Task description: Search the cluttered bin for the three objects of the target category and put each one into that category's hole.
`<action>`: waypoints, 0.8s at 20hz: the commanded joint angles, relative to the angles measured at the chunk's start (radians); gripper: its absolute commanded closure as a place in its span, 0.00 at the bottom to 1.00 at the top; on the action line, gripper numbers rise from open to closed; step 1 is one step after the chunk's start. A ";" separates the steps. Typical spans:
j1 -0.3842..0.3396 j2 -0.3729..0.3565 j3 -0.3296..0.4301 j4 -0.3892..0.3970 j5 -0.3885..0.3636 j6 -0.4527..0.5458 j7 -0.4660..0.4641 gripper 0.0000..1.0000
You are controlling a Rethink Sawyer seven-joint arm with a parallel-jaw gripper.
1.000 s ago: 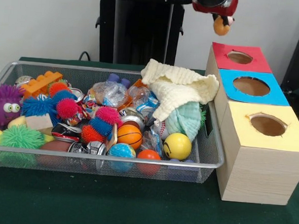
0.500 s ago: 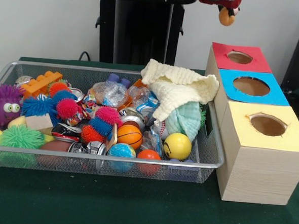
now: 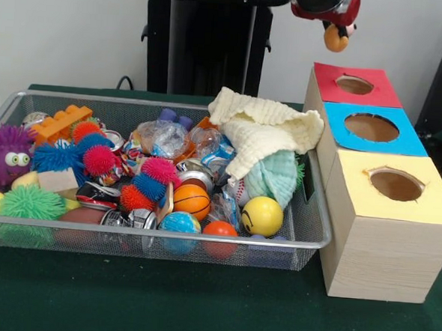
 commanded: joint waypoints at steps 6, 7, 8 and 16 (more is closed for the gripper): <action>-0.005 0.049 0.025 -0.228 0.053 0.032 0.220 1.00; -0.004 0.056 0.022 -0.239 0.049 0.041 0.225 1.00; -0.004 0.059 0.023 -0.242 0.050 0.041 0.225 1.00; 0.001 0.139 0.028 -0.274 0.047 0.013 0.204 1.00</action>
